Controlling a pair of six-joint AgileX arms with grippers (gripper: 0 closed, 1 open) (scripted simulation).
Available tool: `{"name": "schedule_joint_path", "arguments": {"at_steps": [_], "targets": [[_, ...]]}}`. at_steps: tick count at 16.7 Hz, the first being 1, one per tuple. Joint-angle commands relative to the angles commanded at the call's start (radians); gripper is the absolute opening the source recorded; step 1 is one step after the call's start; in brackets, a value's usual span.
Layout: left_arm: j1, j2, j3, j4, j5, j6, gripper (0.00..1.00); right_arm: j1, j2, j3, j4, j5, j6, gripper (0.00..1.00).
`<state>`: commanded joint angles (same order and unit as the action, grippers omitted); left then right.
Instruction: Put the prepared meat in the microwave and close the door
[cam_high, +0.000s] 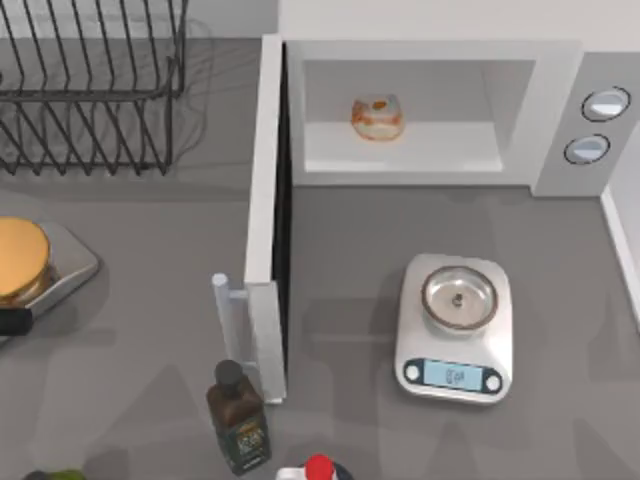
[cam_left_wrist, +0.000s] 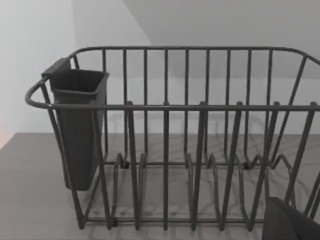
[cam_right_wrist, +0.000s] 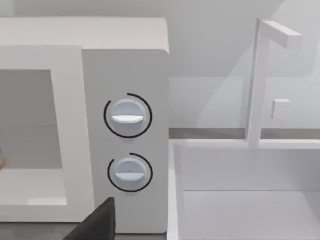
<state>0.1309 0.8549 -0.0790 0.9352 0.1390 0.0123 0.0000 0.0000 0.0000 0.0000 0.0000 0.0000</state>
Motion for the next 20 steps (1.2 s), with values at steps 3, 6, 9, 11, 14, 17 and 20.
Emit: {"name": "schedule_joint_path", "arguments": {"at_steps": [3,6,9,11,14,17,20], "targets": [[0.001,0.014,-0.001,0.014,0.000,0.000,0.00,0.000,0.000,0.000,0.000,0.000,0.000,1.00],[-0.004,0.029,0.029,0.007,-0.003,0.000,0.00,0.000,0.000,0.000,0.000,0.000,0.000,1.00],[-0.035,-0.009,0.036,-0.036,-0.036,0.000,0.00,0.000,0.000,0.000,0.000,0.000,0.000,1.00],[-0.056,-0.032,0.041,-0.062,-0.057,0.000,0.00,0.000,0.000,0.000,0.000,0.000,0.000,1.00],[-0.091,-0.068,0.047,-0.107,-0.092,0.000,0.00,0.000,0.000,0.000,0.000,0.000,0.000,1.00],[-0.094,-0.071,0.048,-0.110,-0.094,0.000,0.00,0.000,0.000,0.000,0.000,0.000,0.000,1.00],[-0.097,-0.061,0.055,-0.120,-0.099,-0.005,0.00,0.000,0.000,0.000,0.000,0.000,0.000,1.00]]}}
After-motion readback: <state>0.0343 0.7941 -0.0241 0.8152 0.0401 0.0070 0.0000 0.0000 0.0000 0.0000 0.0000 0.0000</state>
